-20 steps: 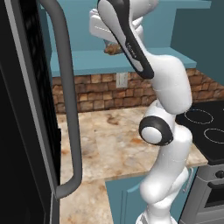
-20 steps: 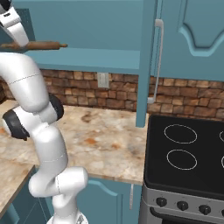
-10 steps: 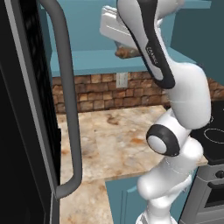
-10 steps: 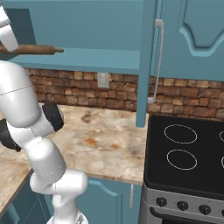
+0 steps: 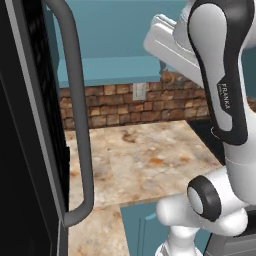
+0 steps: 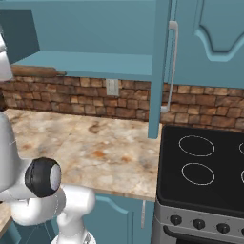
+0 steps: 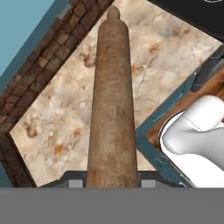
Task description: Open the cabinet, retrieve the rolling pin, and place it next to the meat on the cutting board to prepare for tenderizing.
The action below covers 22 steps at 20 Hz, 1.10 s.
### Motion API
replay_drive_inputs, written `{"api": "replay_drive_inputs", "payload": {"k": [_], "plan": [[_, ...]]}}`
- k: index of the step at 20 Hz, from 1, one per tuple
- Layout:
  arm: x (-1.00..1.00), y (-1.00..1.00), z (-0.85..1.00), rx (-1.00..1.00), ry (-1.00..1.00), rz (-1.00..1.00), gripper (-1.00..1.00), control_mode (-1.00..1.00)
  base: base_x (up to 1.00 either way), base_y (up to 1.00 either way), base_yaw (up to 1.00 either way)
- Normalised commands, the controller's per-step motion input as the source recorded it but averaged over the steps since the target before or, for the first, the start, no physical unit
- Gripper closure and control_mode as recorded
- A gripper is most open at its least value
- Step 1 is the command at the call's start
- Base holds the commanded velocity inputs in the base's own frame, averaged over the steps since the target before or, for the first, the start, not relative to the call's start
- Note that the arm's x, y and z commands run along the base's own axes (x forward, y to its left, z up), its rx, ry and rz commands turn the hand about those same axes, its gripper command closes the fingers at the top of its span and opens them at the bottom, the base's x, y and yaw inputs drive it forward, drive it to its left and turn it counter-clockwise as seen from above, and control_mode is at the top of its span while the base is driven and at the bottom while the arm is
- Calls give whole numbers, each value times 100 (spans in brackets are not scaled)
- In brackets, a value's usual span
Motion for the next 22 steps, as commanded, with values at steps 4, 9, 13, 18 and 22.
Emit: {"api": "replay_drive_inputs", "payload": {"k": [4, 9, 13, 18, 22], "plan": [[-6, -18, -68, 23, -33, 10, 100, -100, 0, 0, 0], [9, -1, -57, 17, -30, 12, 100, -100, 0, 0, 0], [13, 0, -20, 6, -17, 9, 100, -100, 0, 0, 0], [2, 2, 11, 0, -2, 3, 100, -100, 0, 0, 0], [0, 0, 21, -4, 0, 0, 100, -100, 0, 0, 0]]}}
